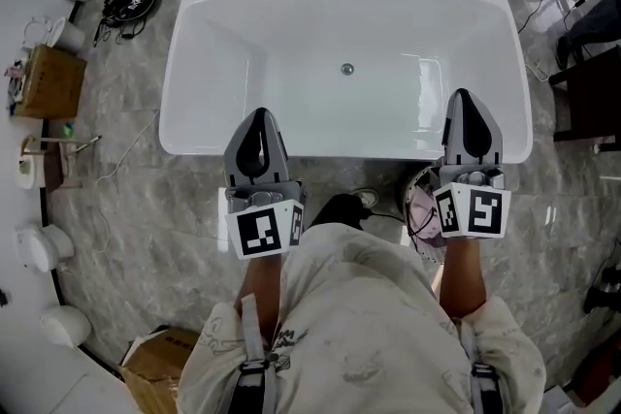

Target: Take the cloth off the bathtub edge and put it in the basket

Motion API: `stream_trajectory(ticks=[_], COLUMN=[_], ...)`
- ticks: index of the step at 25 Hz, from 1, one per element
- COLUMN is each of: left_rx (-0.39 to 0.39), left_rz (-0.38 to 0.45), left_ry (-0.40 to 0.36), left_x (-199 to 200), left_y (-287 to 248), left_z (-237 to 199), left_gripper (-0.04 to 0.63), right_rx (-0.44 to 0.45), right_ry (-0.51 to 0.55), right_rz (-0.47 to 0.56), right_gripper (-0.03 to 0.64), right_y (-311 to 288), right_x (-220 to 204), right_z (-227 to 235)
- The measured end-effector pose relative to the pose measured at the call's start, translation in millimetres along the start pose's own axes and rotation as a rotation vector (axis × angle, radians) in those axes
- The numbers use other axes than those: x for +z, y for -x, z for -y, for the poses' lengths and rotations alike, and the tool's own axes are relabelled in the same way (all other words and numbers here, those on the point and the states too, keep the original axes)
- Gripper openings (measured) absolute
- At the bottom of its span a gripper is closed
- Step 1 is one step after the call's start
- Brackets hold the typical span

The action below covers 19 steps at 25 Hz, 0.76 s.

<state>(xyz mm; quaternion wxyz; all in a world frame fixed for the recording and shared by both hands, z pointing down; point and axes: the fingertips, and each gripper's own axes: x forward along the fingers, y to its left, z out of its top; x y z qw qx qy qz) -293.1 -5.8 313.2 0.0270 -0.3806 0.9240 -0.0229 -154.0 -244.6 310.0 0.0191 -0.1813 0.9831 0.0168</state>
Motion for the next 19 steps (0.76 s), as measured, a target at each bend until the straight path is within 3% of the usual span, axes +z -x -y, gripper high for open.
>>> stream_trajectory(ticks=[19], left_rx=[-0.049], left_rz=[0.003], left_ry=[0.003], left_x=[-2.9], left_y=[-16.4], left_z=[21.0], left_gripper=[0.003], right_rx=[-0.026], right_ry=[0.019], right_rz=[-0.009], right_gripper=[-0.012], right_y=[5.1], right_x=[1.2], right_z=[8.6])
